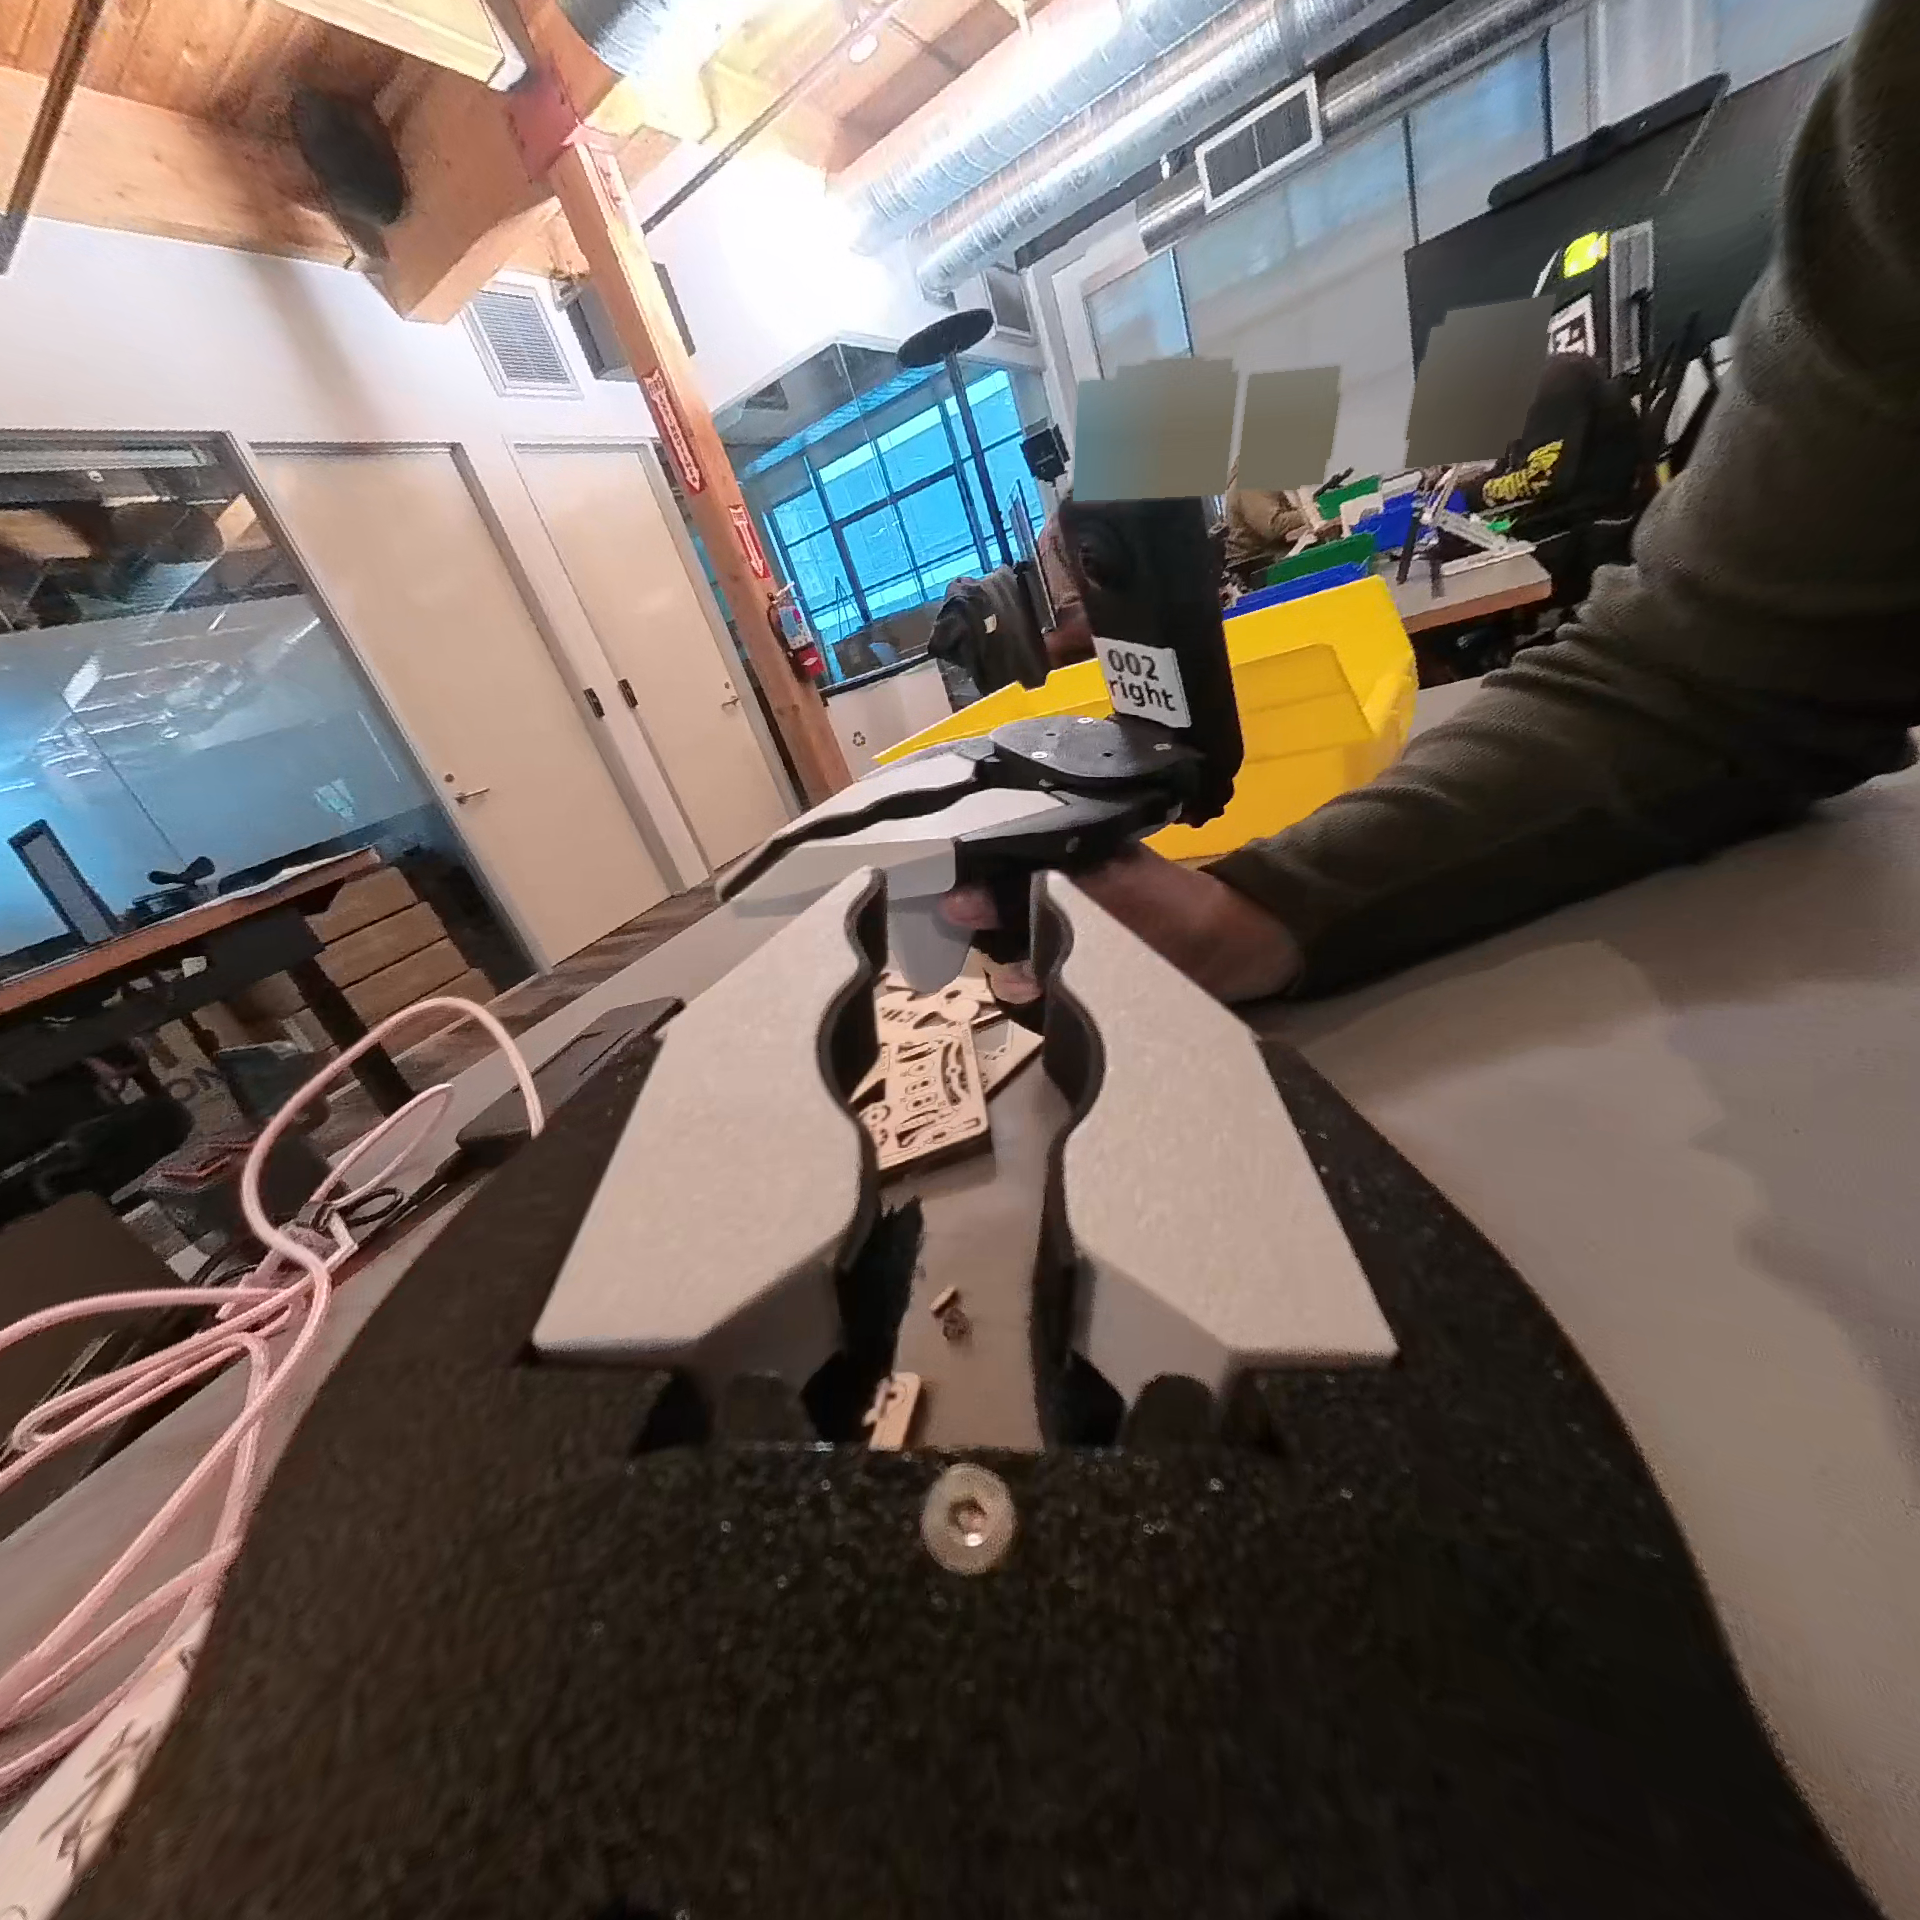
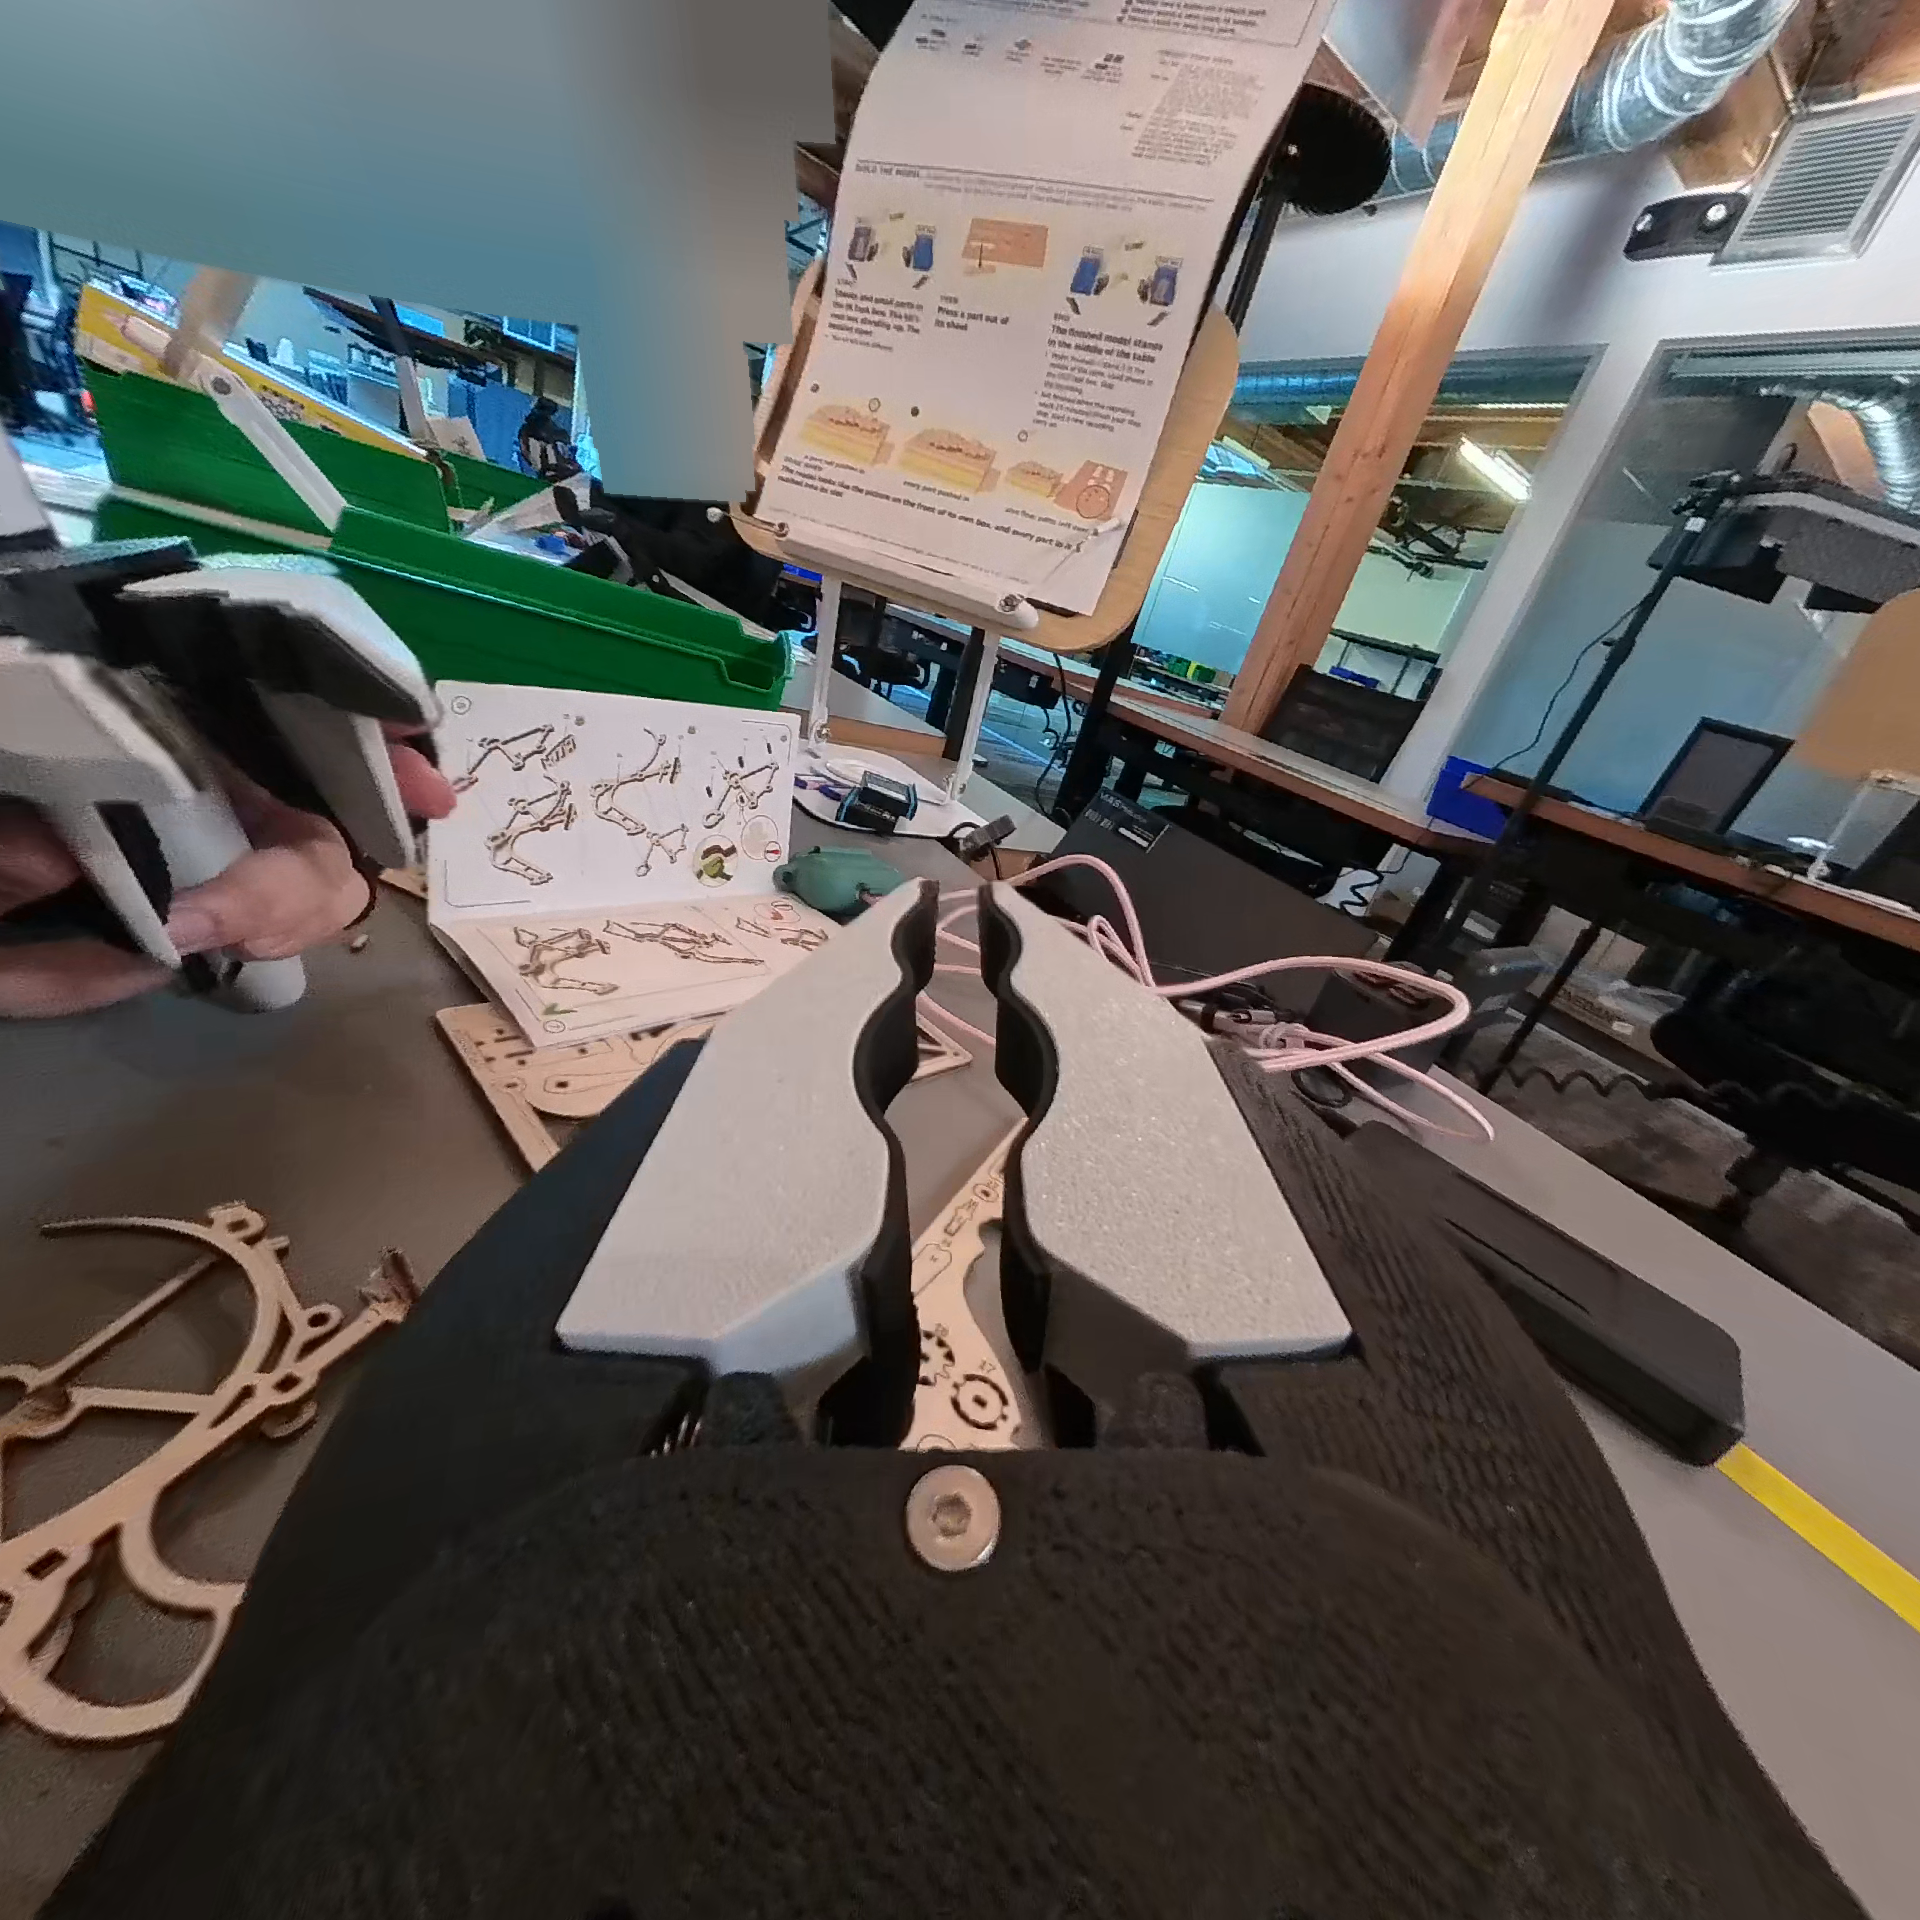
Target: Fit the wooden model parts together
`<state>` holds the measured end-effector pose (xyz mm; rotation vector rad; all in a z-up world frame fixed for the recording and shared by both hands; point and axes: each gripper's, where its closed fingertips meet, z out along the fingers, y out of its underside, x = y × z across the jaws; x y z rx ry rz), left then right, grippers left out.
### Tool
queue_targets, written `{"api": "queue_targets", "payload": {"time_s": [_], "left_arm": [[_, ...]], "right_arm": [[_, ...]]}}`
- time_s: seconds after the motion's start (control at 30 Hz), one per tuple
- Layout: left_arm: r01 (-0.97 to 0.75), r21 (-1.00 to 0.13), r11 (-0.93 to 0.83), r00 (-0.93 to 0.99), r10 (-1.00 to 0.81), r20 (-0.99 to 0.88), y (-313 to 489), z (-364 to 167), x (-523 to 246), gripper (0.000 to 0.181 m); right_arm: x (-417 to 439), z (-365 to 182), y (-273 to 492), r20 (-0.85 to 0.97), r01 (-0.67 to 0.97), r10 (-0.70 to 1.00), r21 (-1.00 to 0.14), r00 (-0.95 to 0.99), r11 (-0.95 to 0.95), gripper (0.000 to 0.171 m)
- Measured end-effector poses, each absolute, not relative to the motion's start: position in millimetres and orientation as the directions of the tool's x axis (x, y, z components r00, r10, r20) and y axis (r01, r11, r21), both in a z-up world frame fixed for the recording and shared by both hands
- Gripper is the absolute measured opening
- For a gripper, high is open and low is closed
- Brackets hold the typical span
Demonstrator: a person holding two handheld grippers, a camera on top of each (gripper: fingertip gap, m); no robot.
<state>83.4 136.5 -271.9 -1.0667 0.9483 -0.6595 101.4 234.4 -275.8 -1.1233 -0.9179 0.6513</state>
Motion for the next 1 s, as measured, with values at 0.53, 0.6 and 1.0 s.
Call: {"api": "queue_targets", "payload": {"time_s": [0.53, 0.6, 1.0], "left_arm": [[0.058, -0.957, 0.285, 0.422, -0.876, -0.235, 132.0, -274.1, 78.6, 0.019], [0.062, -0.966, 0.252, 0.416, -0.886, -0.205, 134.9, -276.8, 80.6, 0.019], [0.127, -0.977, 0.169, 0.438, -0.894, -0.098, 143.9, -274.2, 65.4, 0.019]], "right_arm": [[108.7, -278.6, 219.9, 0.297, 0.013, 0.842, -0.945, 0.451, 0.326, 0.005], [112.9, -278.3, 218.3, 0.293, 0.013, 0.838, -0.946, 0.460, 0.324, 0.005], [115.5, -279.1, 222.3, 0.273, 0.010, 0.837, -0.952, 0.474, 0.305, 0.005]]}}
